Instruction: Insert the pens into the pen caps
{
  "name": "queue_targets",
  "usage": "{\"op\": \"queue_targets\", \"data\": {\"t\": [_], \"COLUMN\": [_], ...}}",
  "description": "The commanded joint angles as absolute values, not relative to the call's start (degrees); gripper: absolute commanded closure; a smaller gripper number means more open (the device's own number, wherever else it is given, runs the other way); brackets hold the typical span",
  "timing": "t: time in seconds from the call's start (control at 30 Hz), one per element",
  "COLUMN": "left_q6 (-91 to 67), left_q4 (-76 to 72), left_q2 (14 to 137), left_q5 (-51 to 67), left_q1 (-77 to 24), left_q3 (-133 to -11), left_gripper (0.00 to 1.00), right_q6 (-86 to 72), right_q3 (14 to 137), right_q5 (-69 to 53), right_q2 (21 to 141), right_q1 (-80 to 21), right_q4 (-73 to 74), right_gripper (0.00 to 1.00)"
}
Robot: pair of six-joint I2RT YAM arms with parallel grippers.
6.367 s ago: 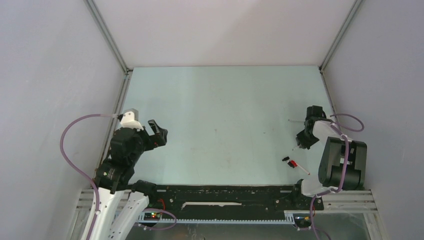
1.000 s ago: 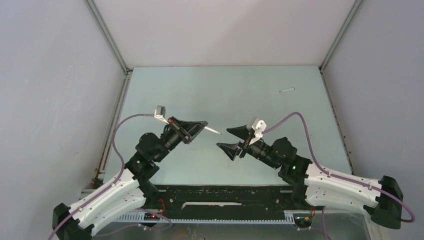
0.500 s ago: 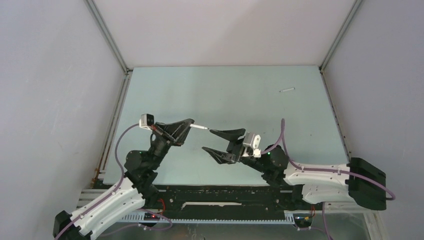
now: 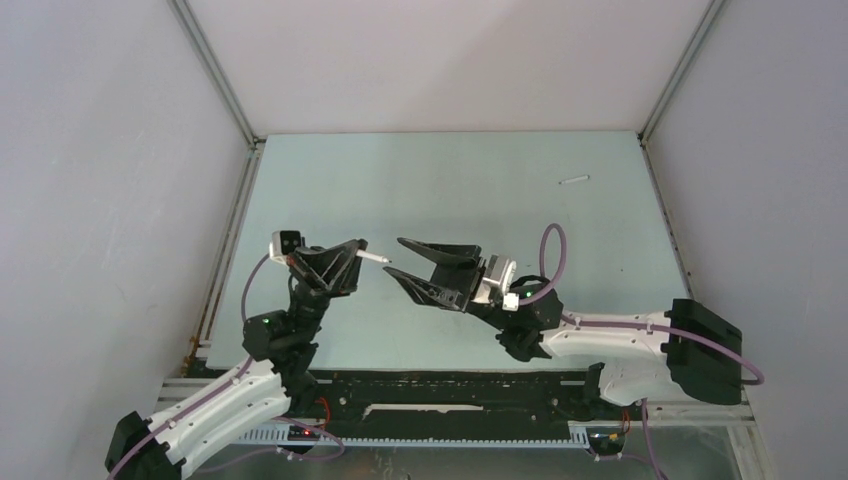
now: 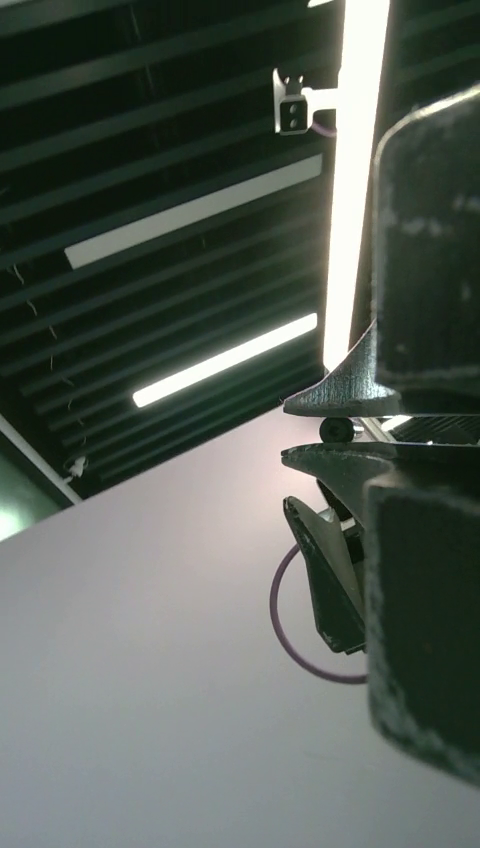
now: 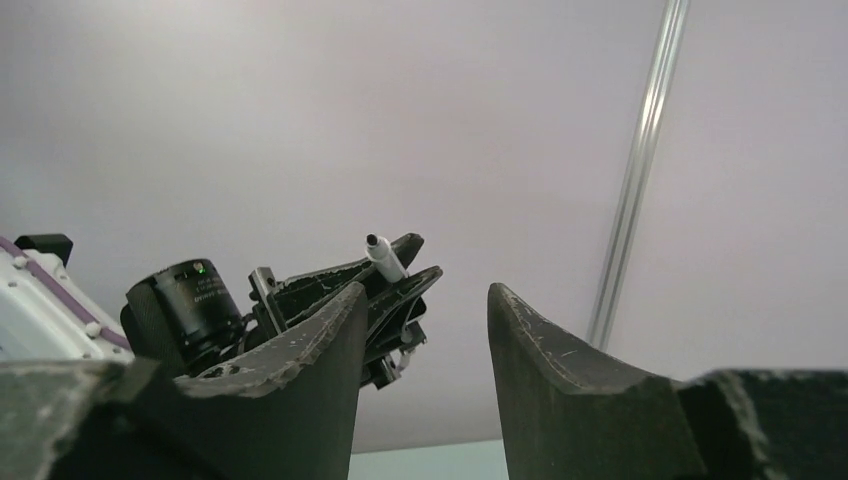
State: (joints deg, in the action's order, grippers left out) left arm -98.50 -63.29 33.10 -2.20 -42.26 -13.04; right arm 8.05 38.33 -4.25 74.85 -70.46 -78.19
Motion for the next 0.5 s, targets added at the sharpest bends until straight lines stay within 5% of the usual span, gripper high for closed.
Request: {"op": "queue_targets", "data": {"t": [0.0,0.47], "left_q6": [-99.67,-99.79], "left_q4": [-69.78,-70.86], "left_q2": [32.69,30.75], "left_q5": [-1.33,-1.76], "left_q1": [-42.52,-42.54], "left_q3": [-11.81,-11.09], "left_gripper": [1.00,1.00], "right_q6": [8.82,9.28], "right_q3": [43.10,49.27], "right_q5": [-6.60,-10.82], "right_q2": [77.19,81.44], "right_q1": [-71.21,-73.29], "right_q4": [-81.83,-76.82], "right_gripper": [0.52,0.58]}}
